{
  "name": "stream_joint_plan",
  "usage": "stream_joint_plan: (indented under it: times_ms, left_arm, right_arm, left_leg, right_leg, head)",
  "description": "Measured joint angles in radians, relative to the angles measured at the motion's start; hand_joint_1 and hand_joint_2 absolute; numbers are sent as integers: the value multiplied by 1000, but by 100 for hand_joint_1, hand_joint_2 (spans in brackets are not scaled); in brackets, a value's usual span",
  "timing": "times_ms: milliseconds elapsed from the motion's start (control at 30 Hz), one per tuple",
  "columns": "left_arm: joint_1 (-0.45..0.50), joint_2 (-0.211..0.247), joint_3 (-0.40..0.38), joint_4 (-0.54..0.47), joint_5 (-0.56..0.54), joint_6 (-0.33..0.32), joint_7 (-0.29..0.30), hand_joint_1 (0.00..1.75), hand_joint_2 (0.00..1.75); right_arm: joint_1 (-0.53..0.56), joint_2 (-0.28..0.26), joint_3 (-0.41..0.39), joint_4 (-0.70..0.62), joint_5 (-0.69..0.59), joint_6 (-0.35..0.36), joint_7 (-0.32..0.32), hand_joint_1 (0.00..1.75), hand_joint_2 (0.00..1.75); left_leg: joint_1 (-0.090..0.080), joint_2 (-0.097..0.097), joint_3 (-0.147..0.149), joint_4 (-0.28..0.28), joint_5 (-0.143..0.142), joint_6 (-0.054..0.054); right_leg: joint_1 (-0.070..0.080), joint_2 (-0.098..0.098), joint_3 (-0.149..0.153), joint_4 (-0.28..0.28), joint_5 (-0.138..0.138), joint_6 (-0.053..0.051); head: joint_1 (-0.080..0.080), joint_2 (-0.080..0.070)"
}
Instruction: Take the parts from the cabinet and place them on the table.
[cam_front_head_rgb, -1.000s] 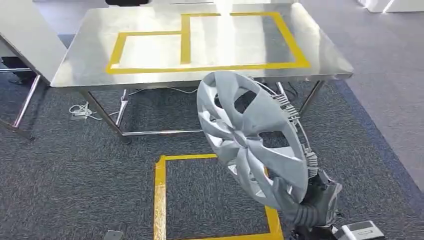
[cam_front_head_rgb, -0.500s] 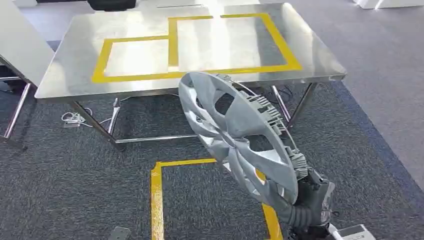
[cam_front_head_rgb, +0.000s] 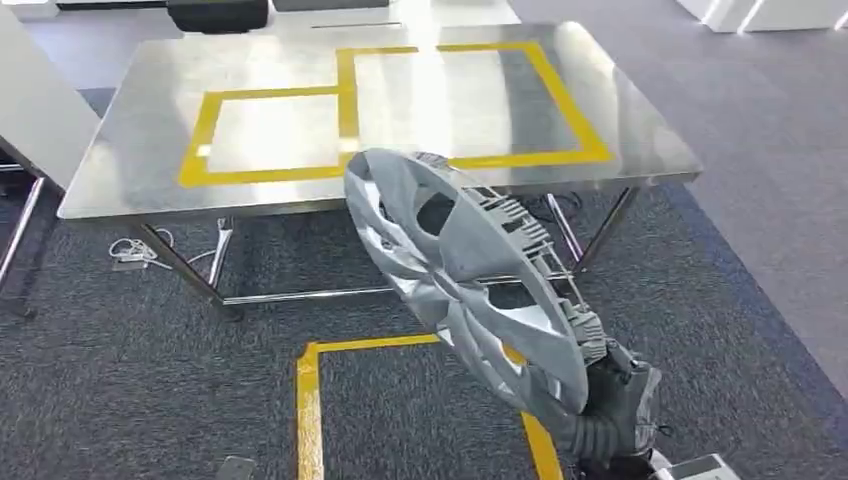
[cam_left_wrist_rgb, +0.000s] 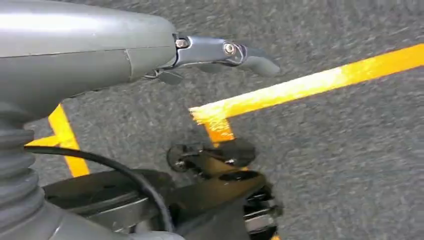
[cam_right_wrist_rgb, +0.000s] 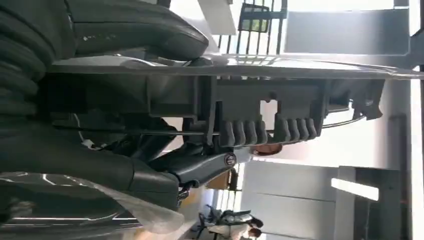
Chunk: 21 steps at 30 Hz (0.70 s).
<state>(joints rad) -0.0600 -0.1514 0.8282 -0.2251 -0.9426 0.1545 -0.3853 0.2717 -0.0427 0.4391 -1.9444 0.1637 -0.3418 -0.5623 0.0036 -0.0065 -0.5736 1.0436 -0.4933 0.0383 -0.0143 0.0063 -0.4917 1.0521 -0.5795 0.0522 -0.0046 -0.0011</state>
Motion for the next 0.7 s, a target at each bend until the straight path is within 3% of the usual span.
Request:
stream_joint_plan:
  times_ms: [33, 100, 133, 167, 200, 233, 300, 333, 367, 400, 433, 500, 533, 633, 667, 700]
  left_arm:
    - [-3, 0, 0, 0, 0, 0, 0, 0, 175]
    - [-5, -3, 0, 0, -1, 0, 0, 0, 175]
    - [-5, -3, 0, 0, -1, 1, 0, 0, 175]
    - [-4, -4, 0, 0, -2, 2, 0, 0, 175]
    - [-2, -4, 0, 0, -2, 2, 0, 0, 175]
    - [-2, -5, 0, 0, -2, 3, 0, 0, 175]
    - [-3, -8, 0, 0, -3, 4, 0, 0, 175]
    - [-4, -10, 0, 1, -3, 4, 0, 0, 175]
    - [-7, -10, 0, 1, -3, 4, 1, 0, 175]
    - [-6, -12, 0, 1, -4, 4, 1, 0, 175]
    - [-4, -12, 0, 1, -5, 5, 1, 0, 175]
    - [-5, -11, 0, 1, -7, 6, 1, 0, 175]
    - [-9, -11, 0, 1, -8, 6, 1, 0, 175]
    - [-10, -11, 0, 1, -8, 6, 1, 0, 175]
    - [-8, -10, 0, 1, -8, 6, 1, 0, 175]
    - [-6, -10, 0, 1, -7, 6, 1, 0, 175]
  right_arm:
    - [-3, 0, 0, 0, 0, 0, 0, 175, 175]
    - [-4, -2, 1, 0, 0, 0, -3, 175, 175]
    - [0, -2, 1, 0, -1, -1, -4, 175, 175]
    - [4, -3, 1, 0, -3, -2, -5, 175, 175]
    - [8, -4, 1, 0, -4, -4, -5, 175, 175]
    - [9, -5, 1, 0, -7, -5, -6, 175, 175]
    - [11, -5, 1, -3, -10, -8, -8, 175, 175]
    - [12, -7, 0, -5, -13, -8, -10, 175, 175]
    - [11, -7, 0, -8, -13, -8, -13, 175, 175]
    - [17, -7, 0, -13, -14, -8, -14, 175, 175]
    - [21, -7, 0, -15, -16, -8, -14, 175, 175]
    - [25, -8, -1, -17, -16, -8, -15, 175, 175]
    - [24, -8, -2, -18, -18, -8, -15, 175, 175]
    - [24, -8, -6, -19, -18, -9, -16, 175, 175]
    - [27, -8, -7, -19, -18, -9, -16, 175, 175]
    - [30, -8, -8, -19, -18, -9, -16, 175, 175]
  left_leg:
    - [0, 0, 5, -3, -2, 3]
    - [-3, 0, 7, -3, -10, 12]
    - [-5, 0, 11, -3, -16, 13]
    - [-7, -1, 17, -3, -22, 15]
    - [-9, -3, 26, -3, -30, 15]
    - [-11, -4, 38, -3, -38, 15]
    - [-14, -5, 66, -5, -58, 13]
    - [-17, -4, 70, -4, -63, 8]
    - [-15, -4, 67, -6, -67, 2]
    - [-15, -2, 68, -13, -74, -6]
    - [-16, -1, 78, 5, -62, -11]
    - [-18, -1, 81, 27, -69, -18]
    - [-16, 0, 59, 71, -83, -27]
    - [-1, 0, -59, 254, -172, -48]
    - [1, 0, -83, 276, -177, -51]
    - [4, 0, -88, 258, -150, -53]
  right_leg:
    - [0, -2, -27, 51, -15, 2]
    - [0, -2, -129, 204, -69, 6]
    - [1, -2, -174, 255, -93, 7]
    - [1, -2, -200, 268, -90, 5]
    - [3, -2, -204, 241, -57, 2]
    - [5, -2, -191, 180, -6, -3]
    - [13, -4, -146, 14, 118, -25]
    - [16, -9, -148, 22, 80, -30]
    - [19, -10, -141, 0, 62, -33]
    - [19, -10, -132, -4, 95, -41]
    - [18, -8, -132, -10, 94, -44]
    - [7, -10, -95, -28, 94, -50]
    - [5, -10, -86, -32, 92, -55]
    - [4, -9, -76, -32, 79, -61]
    - [4, -7, -72, -32, 74, -60]
    - [3, -5, -64, -32, 69, -58]
  head:
    - [5, 0]
    - [11, 0]
    - [11, 0]
    - [12, 0]
    - [11, 0]
    - [12, 0]
    - [12, 0]
    - [6, 0]
    - [8, 0]
    - [4, 0]
    - [4, 0]
    - [4, 0]
    - [-3, 0]
    - [-4, 0]
    - [-5, 0]
    - [-5, 0]
